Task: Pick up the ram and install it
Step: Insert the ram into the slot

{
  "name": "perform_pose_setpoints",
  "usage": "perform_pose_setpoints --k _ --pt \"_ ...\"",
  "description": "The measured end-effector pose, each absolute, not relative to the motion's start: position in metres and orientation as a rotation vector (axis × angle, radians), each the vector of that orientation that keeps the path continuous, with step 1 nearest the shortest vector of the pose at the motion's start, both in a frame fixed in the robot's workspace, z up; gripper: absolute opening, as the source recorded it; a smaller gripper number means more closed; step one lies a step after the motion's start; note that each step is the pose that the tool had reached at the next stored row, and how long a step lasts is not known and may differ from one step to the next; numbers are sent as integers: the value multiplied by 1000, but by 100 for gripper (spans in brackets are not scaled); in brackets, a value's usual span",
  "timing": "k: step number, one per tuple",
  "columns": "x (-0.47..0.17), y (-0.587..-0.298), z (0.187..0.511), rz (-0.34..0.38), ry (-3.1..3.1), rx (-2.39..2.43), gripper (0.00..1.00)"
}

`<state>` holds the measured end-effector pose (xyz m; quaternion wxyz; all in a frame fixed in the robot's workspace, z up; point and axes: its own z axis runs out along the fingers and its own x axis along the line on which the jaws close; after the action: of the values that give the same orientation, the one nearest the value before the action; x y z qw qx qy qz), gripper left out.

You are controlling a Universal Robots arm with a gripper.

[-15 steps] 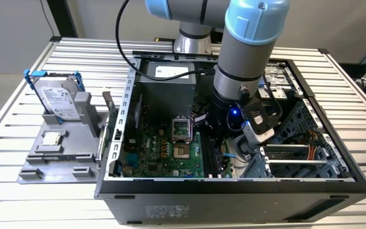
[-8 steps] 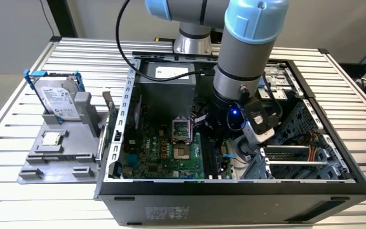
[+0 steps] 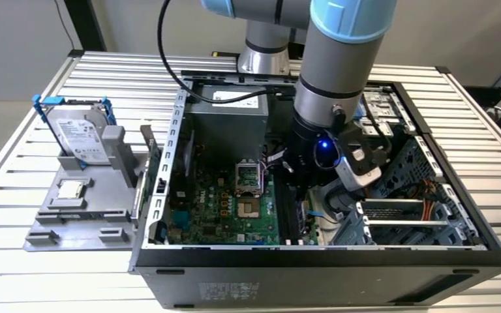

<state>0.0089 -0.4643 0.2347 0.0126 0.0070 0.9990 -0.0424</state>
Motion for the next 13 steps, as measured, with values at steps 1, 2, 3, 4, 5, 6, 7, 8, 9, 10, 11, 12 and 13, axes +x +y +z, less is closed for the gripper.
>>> perform_pose_setpoints --k 1,2,3,4,5,6,7,8,9,10,11,12,13 --pt "9 -464 235 -158 3112 21 0" --pt "9 -464 235 -186 3110 21 0" --pt "9 -464 235 -214 3109 21 0" --pt "9 -463 235 -243 3106 20 0" --pt "9 -461 235 -271 3104 20 0" --pt "9 -458 235 -297 3101 20 0" --pt "9 -454 235 -318 3099 19 0" --pt "9 -451 235 -330 3098 19 0" --pt "9 -447 234 -338 3097 19 0" --pt "9 -444 234 -347 3096 19 0" --pt "9 -441 234 -353 3095 19 0" --pt "9 -439 234 -356 3095 19 0" --pt "9 -439 233 -358 3095 19 0"
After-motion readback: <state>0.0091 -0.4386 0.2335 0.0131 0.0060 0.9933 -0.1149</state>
